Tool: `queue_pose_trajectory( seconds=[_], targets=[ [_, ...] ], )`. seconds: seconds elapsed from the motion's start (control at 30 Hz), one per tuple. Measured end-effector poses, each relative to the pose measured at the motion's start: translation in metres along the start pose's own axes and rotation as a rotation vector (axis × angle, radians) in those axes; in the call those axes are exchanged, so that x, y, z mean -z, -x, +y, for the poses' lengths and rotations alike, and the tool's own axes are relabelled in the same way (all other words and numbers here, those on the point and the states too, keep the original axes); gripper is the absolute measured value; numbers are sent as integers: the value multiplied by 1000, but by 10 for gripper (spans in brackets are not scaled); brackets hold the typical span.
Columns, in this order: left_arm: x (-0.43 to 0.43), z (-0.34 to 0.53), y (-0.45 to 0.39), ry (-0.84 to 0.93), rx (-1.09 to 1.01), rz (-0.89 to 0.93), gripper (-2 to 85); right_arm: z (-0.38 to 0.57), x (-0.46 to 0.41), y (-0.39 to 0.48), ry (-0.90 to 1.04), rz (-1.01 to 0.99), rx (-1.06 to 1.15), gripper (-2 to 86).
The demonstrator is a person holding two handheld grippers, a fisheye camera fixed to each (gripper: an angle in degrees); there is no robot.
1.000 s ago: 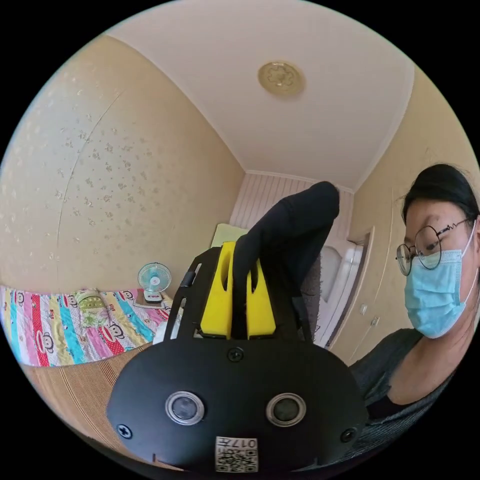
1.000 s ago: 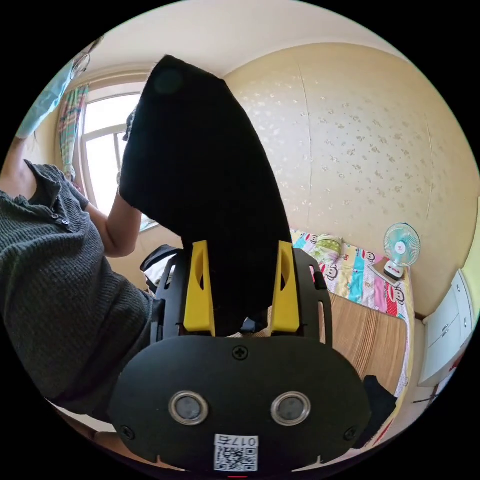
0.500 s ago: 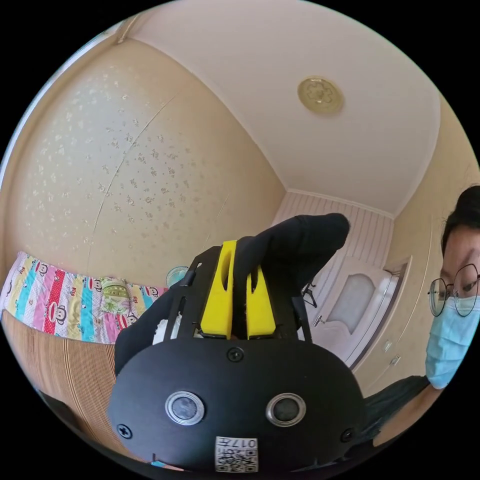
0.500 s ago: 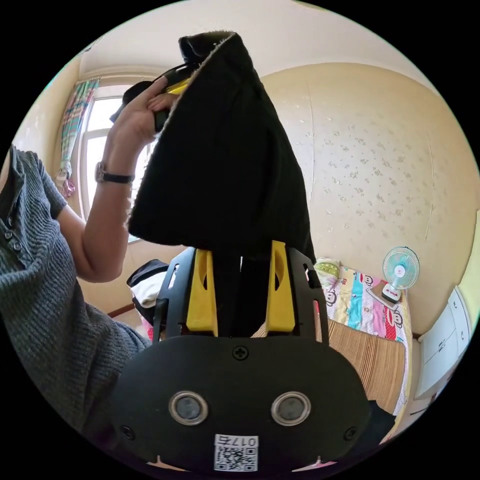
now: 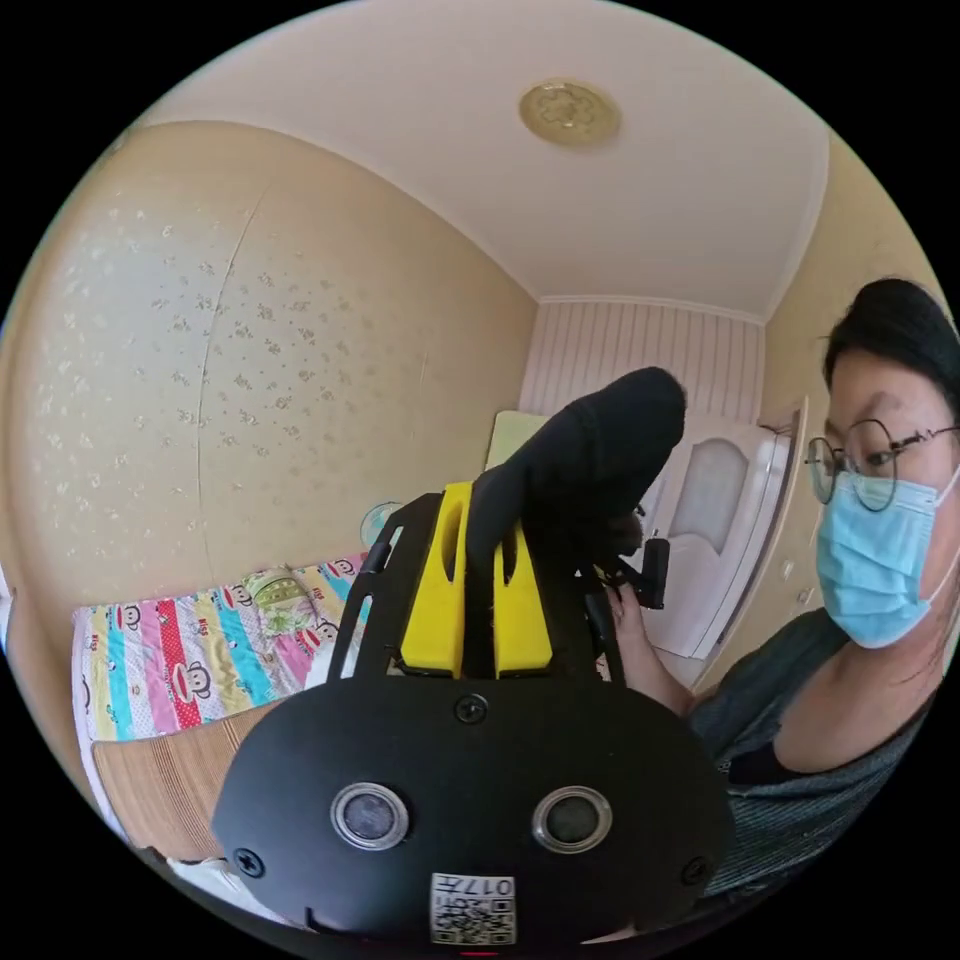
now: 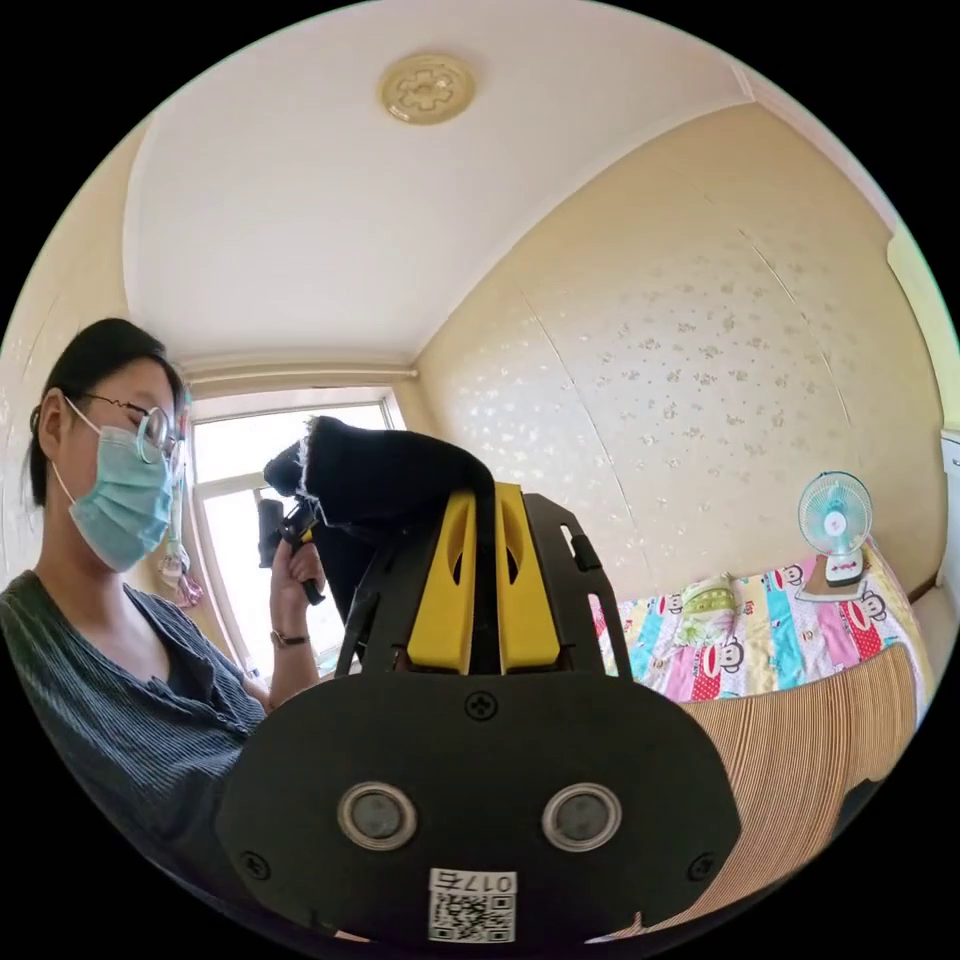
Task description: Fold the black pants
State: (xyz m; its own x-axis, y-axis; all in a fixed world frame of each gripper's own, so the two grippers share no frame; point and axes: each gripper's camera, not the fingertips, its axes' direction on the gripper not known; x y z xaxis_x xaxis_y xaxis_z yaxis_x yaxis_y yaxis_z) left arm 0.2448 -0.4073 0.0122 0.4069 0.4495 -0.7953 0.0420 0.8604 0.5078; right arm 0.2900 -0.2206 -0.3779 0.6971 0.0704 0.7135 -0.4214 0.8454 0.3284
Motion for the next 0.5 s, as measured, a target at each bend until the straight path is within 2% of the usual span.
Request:
queue_pose_trajectory(
  seconds=[0.1, 0.23, 0.33, 0.4, 0.43, 0.5],
  targets=[
    [27, -14, 16, -2, -55, 21, 25, -39, -20, 4, 42, 54, -30, 36],
    [17, -24, 69, 71, -60, -56, 35, -67, -80, -35, 161, 272, -83, 36],
    [-33, -4, 167, 174, 118, -116, 41, -68, -150, -119, 276, 430, -164, 37],
    [-95, 16, 271, 231, 298, -152, 39, -79, -204, -180, 321, 505, -172, 39],
    [-113, 19, 298, 238, 325, -172, 39, -90, -247, -222, 374, 591, -149, 40],
    [-185, 28, 406, 332, 359, -293, 48, -102, -303, -288, 441, 726, -208, 44]
  ],
)
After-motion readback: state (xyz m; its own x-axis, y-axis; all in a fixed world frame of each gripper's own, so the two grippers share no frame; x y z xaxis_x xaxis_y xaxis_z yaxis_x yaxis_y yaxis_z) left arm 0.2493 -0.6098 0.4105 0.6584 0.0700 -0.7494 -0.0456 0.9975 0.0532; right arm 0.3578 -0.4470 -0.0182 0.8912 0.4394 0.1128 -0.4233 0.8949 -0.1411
